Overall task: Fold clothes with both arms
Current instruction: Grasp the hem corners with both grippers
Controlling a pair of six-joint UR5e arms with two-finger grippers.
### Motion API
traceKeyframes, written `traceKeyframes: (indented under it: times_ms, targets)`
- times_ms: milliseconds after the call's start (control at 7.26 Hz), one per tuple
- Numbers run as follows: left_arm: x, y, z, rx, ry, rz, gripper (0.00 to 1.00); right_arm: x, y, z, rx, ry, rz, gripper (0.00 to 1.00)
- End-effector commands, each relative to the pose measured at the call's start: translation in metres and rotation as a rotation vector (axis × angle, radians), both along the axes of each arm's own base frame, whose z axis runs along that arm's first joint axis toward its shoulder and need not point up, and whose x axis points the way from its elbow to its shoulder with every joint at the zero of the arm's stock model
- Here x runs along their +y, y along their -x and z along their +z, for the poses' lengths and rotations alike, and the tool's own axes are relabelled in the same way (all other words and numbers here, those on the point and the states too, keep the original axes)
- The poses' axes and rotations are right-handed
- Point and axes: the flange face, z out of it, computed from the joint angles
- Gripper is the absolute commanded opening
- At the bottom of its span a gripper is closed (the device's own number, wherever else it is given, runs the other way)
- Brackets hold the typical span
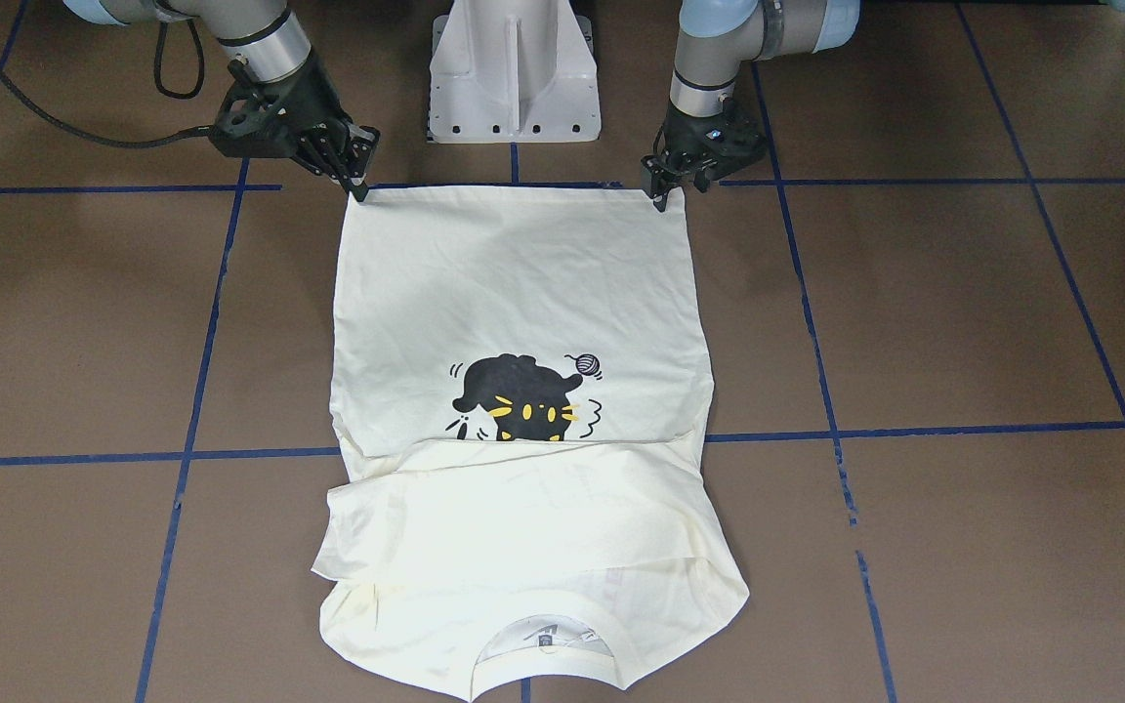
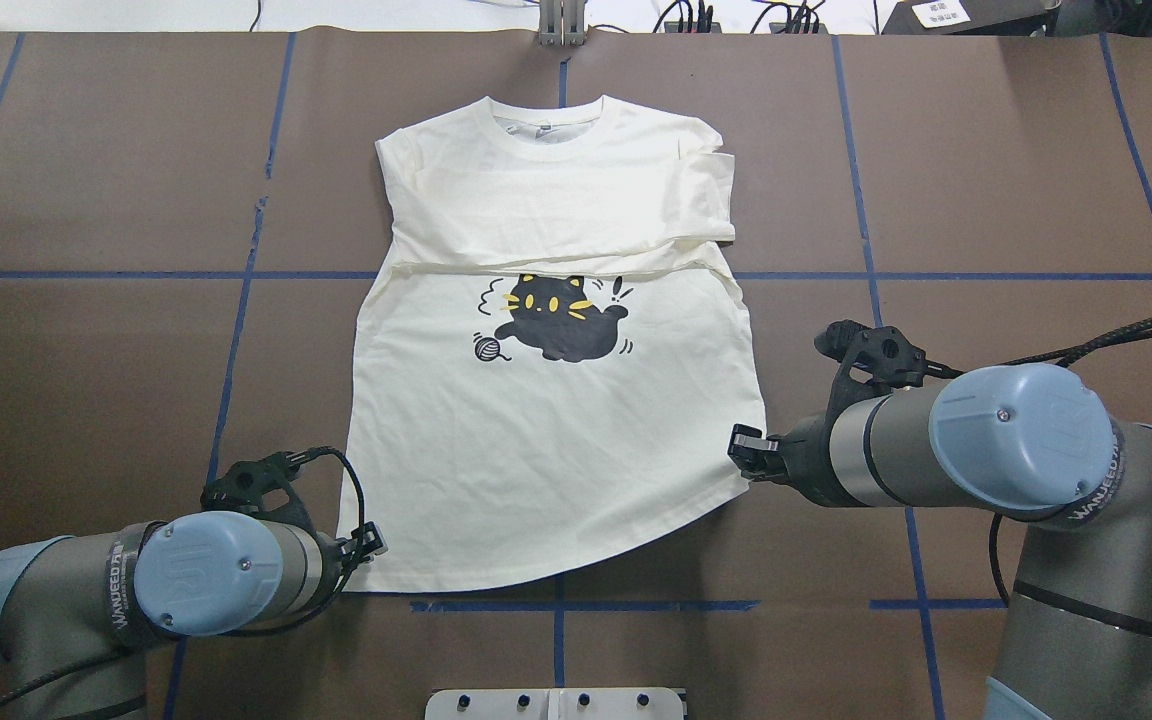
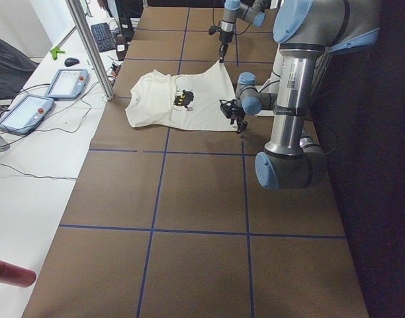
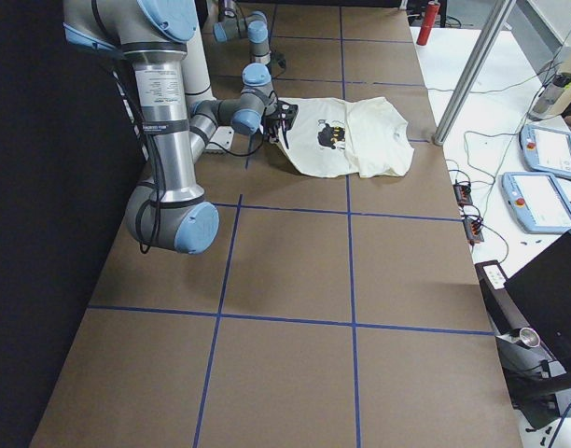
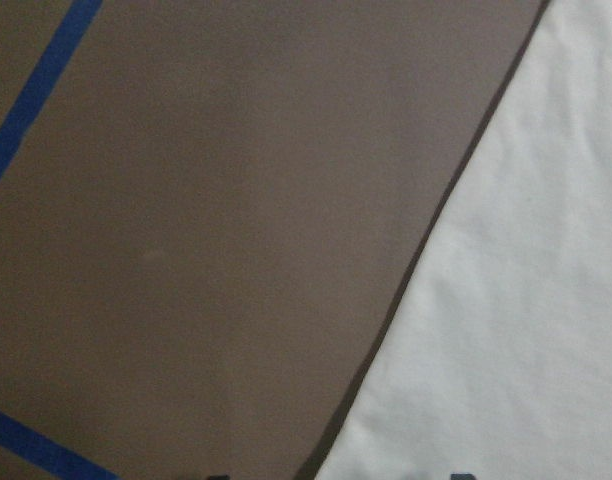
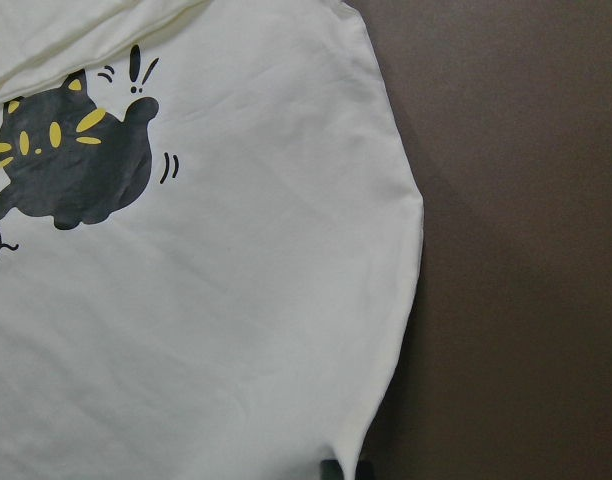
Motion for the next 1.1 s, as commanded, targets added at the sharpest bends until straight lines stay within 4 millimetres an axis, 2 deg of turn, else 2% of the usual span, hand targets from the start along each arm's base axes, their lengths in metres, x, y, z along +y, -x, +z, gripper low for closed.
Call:
traceKeyframes:
  times_ms: [0, 138, 275, 551, 964]
  targets:
    - [0.0, -0.0026, 0.0046, -0.009, 0.002, 0.001, 0.66, -0.0001, 0.0001, -0.0006, -0.001, 0.0, 0.0, 0.0]
    - [0.0012, -0.0054, 0.0072, -0.015, 0.004, 0.005, 0.63, -0.0001, 0.0001, -0.0006, -0.001, 0.0, 0.0, 0.0]
    - [0.0006, -0.0047, 0.0066, -0.013, 0.005, 0.003, 0.55, 0.0001, -0.0003, -0.0012, -0.003, -0.001, 0.0, 0.0]
    - [0.0013, -0.0053, 0.0042, -0.008, 0.004, 0.004, 0.3, 0.0001, -0.0004, -0.0012, -0.003, -0.001, 0.0, 0.0]
    - [0.0011, -0.0029, 0.0, 0.001, 0.003, 0.004, 0.11, -0.0001, -0.0001, 0.0001, 0.001, -0.001, -0.001, 0.0]
